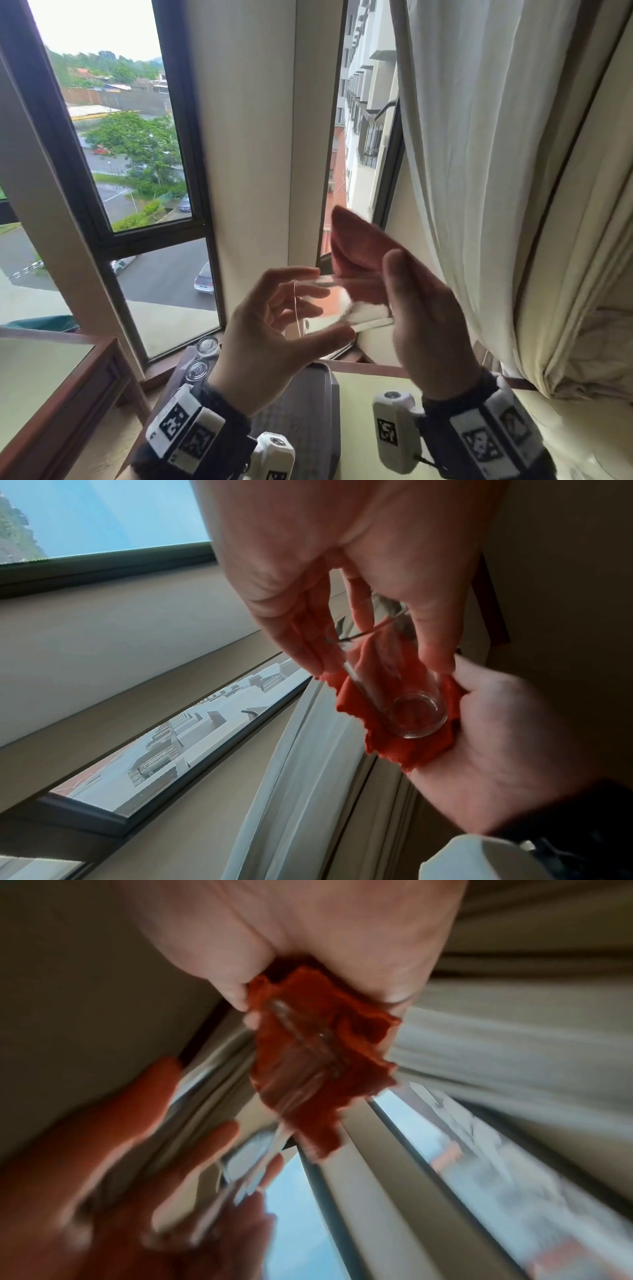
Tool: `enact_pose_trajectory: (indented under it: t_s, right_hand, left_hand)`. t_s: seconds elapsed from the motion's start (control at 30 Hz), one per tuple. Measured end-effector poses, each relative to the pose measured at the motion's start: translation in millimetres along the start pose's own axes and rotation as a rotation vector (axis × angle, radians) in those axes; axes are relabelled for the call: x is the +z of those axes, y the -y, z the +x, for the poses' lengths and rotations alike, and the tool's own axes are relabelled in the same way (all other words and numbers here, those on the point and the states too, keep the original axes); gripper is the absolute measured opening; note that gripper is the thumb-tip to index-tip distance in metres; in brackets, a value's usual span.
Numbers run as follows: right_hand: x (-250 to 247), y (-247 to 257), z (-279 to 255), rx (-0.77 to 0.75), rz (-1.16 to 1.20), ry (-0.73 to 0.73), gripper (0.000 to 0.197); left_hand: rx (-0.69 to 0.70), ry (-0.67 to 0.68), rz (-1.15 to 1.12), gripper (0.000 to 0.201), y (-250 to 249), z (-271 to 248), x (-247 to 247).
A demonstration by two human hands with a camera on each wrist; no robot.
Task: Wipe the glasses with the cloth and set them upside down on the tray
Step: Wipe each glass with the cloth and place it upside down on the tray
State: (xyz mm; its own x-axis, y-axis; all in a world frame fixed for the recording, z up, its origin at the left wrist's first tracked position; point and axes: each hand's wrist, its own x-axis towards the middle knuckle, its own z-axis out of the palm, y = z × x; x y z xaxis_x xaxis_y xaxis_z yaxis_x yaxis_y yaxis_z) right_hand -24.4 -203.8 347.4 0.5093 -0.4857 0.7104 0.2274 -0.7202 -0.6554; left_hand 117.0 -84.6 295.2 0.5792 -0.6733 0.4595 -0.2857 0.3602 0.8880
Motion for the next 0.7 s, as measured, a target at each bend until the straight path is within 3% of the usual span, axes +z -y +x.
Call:
enact_pose_trajectory:
  t_s: [0.07,0.13,0.2,0.27,0.4,0.47,0.6,0.63,0.7]
  right_hand:
    - [-5,4,-3,0.281,0.184,-0.051,0.039]
    - [-1,-1,-15,0.371,0.233,-0.095,0.033]
    - [11,-9,-27,0.194,0.072,-0.114,0.026]
    - [18,-16,-32,-0.019,-0.051,-0.091,0.038]
    - [11,-8,-7,-0.214,-0.283,0.055,0.042]
    - [-2,1,7,-0.1,-0.175,0.088,0.034]
    - [-17,6,10,0.346,0.188,-0.039,0.04]
    - [-16,3,5,0.397,0.265,-0.062,0.042]
    - [-5,-1,-9,0.341,0.154,-0.077,0.039]
  left_hand:
    - [0.005,-0.015,-0.052,0.069,-1,1,0]
    - [-0.006,-0.035,-0.079,0.068,-1,3,0]
    - [-0.015,-0.048,-0.048,0.071,1,6,1]
    - [-0.029,-0.064,0.001,0.075,3,7,4]
    - [0.017,-0.036,0.111,0.073,1,4,9]
    - [0.035,0.006,0.092,0.073,-2,2,10]
    - [0.035,0.008,0.02,0.069,-5,1,10]
    - [0.028,-0.014,0.0,0.068,-6,1,10]
    - [0.004,-0.064,-0.021,0.068,-6,3,9]
